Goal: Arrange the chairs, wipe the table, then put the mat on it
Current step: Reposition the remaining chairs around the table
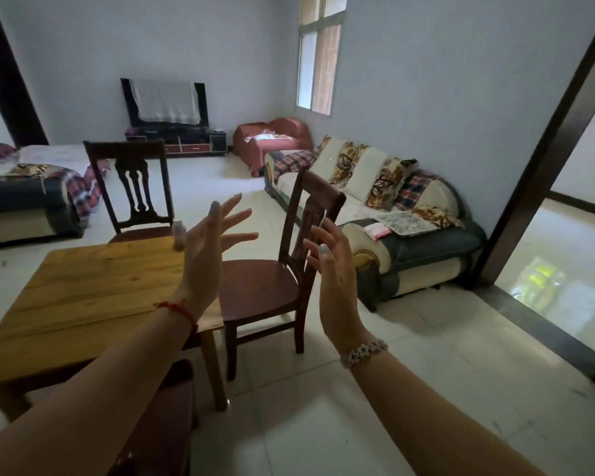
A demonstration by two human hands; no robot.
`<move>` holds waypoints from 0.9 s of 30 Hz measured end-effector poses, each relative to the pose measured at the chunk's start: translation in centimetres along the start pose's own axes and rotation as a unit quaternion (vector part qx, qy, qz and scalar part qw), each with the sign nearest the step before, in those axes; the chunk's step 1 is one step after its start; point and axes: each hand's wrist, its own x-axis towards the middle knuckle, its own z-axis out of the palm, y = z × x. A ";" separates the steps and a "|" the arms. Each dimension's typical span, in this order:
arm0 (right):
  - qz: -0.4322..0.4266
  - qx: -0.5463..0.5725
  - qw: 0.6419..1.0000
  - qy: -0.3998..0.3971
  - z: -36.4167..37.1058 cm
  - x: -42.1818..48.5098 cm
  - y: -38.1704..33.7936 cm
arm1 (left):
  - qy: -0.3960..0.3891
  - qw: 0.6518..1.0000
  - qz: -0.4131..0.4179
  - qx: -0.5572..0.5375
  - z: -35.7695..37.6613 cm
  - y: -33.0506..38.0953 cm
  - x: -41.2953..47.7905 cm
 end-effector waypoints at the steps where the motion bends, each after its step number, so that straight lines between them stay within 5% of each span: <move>1: -0.003 0.000 1.000 0.009 -1.3 1.0 0.3 | -0.006 1.000 0.001 -0.003 1.7 -0.4 0.7; 27: 0.048 -0.142 0.979 0.136 -28.6 26.5 16.6 | -0.131 0.978 -0.075 -0.144 37.9 -16.8 20.9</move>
